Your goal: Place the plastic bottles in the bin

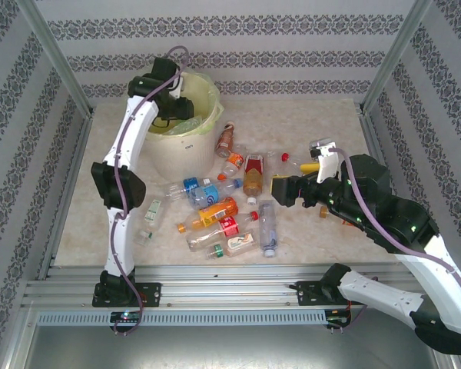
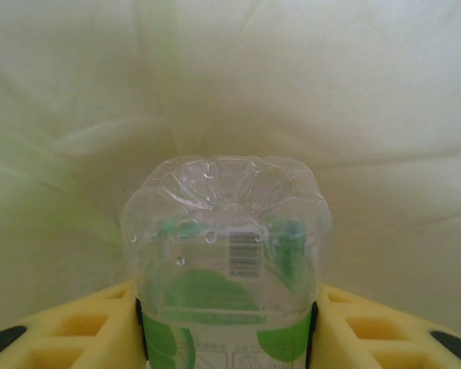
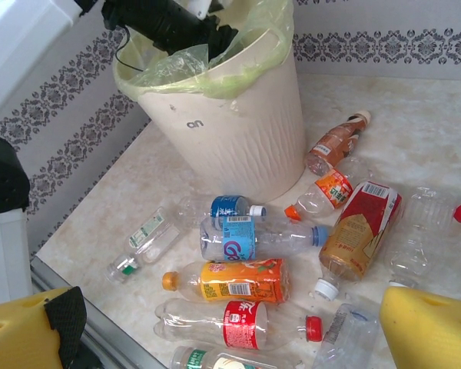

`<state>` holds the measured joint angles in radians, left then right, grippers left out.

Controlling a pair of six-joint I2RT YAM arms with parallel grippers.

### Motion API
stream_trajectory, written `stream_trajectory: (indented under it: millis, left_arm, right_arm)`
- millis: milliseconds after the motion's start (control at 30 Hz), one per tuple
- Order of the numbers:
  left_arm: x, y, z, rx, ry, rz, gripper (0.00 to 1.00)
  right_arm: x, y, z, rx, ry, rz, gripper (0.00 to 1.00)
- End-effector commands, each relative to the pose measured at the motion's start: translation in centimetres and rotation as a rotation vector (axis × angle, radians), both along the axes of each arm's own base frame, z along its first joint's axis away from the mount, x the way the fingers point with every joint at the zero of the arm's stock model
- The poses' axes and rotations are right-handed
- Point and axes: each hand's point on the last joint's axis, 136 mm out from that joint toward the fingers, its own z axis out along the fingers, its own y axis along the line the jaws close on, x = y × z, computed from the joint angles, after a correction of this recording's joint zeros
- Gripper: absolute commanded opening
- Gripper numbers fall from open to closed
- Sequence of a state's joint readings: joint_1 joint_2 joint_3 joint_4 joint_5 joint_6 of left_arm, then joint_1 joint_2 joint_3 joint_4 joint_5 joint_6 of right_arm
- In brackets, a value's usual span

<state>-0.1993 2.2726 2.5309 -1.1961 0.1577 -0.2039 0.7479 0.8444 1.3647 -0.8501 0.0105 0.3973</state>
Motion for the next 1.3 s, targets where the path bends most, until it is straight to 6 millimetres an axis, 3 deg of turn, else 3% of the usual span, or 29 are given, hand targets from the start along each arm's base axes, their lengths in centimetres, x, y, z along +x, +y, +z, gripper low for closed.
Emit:
stream_trajectory:
  millis: [0, 267, 467, 900, 1267]
  left_arm:
    - [-1.8, 0.3, -1.3, 0.076, 0.081, -0.02, 0.49]
    - [-2.1, 0.0, -3.2, 0.087, 0.136, -0.027, 0.52]
    - [-2.4, -0.2, -3.5, 0.084, 0.153, -0.025, 0.63]
    - [-2.9, -0.4, -0.9, 0.054, 0.105, -0.016, 0.8]
    - [-3.0, 0.1, 3.8, 0.033, -0.013, 0.016, 0.87]
  right_arm:
    - [-0.1, -0.2, -0.6, 0.004, 0.028, -0.01, 0.98]
    - [0.1, -0.1, -1.2, -0.003, 0.047, -0.014, 0.98]
    - [0.4, -1.3, -1.6, -0.025, 0.052, -0.082, 0.98]
    - [0.3, -2.0, -3.6, -0.047, 0.104, -0.122, 0.98]
    - [0.3, -2.6, -5.4, -0.061, 0.136, -0.161, 0.98]
